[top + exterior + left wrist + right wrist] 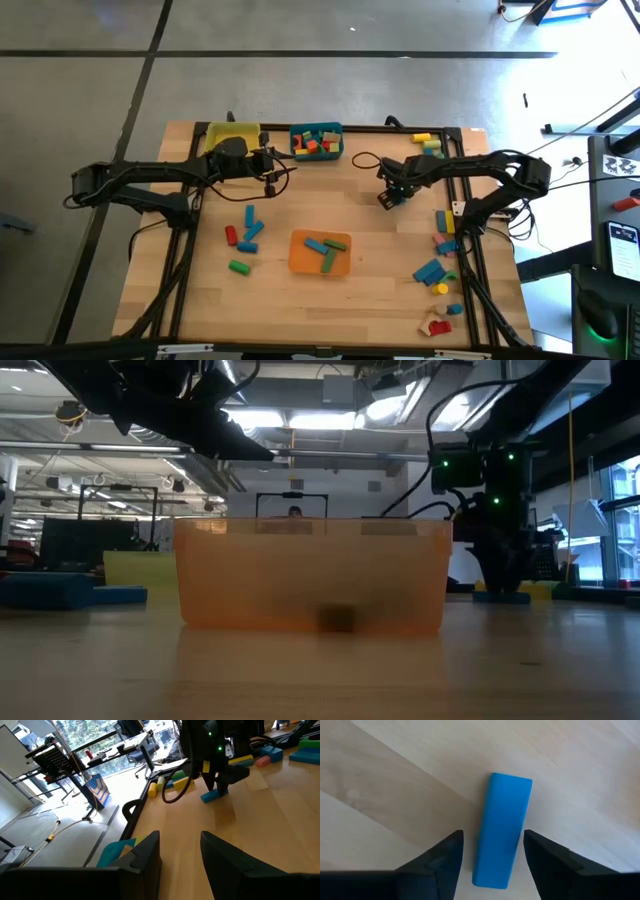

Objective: Sort blocks by size
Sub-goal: Put the blue rectangular block into the orange bin

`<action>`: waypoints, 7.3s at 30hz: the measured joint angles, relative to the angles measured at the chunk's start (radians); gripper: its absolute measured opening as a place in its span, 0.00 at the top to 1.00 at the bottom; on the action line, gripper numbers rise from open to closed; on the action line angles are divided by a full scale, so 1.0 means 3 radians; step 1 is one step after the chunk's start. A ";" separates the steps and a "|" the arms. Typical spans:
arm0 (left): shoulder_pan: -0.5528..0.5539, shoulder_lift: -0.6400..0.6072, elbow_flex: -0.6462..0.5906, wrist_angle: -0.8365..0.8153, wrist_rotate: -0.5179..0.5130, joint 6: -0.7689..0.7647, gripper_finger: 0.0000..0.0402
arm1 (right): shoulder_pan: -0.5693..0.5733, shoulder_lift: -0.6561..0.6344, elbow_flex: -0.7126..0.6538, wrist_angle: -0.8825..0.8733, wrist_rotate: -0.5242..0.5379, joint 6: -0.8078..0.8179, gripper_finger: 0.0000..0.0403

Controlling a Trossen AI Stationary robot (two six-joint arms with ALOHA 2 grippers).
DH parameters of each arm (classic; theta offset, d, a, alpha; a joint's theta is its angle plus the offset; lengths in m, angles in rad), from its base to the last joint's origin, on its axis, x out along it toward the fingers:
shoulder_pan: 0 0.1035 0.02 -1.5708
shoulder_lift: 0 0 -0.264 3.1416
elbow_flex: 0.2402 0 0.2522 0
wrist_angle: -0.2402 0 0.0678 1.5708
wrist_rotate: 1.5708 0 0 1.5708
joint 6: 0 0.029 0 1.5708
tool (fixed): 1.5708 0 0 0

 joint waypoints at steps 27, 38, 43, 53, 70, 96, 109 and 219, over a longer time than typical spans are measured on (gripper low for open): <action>0.0000 0.0000 0.0000 0.0007 0.0000 0.0000 0.68 | 0.0430 0.0029 0.0451 0.0287 -0.0315 -0.0217 0.72; -0.0001 0.0000 0.0000 0.0005 0.0001 0.0000 0.68 | 0.1067 0.0043 0.0670 0.1311 -0.0738 -0.0707 0.71; 0.0000 0.0000 -0.0001 0.0006 0.0000 0.0000 0.68 | 0.1325 0.0167 0.0671 0.1674 -0.0905 -0.0791 0.71; 0.0000 0.0000 0.0000 -0.0085 0.0017 -0.0177 0.68 | 0.1731 0.0574 0.0671 0.2179 -0.0937 -0.0907 0.71; -0.0174 0.0000 0.0019 -0.0305 0.0547 -0.0176 0.68 | 0.1723 0.0586 0.0669 0.2140 -0.0872 -0.1023 0.42; -0.1402 0.0160 0.0650 -0.3272 -0.0569 -0.2851 0.68 | 0.1743 -0.0746 0.0179 0.2345 0.0621 -0.2047 0.40; -0.1475 0.0820 0.0647 -0.3589 -0.0695 -0.3184 0.68 | 0.1745 -0.0733 0.0179 0.2325 0.0702 -0.2040 0.40; -0.1789 0.1440 0.1118 -0.0809 -0.0267 -0.1515 0.72 | 0.1745 -0.0731 0.0181 0.2238 0.0700 -0.2013 0.40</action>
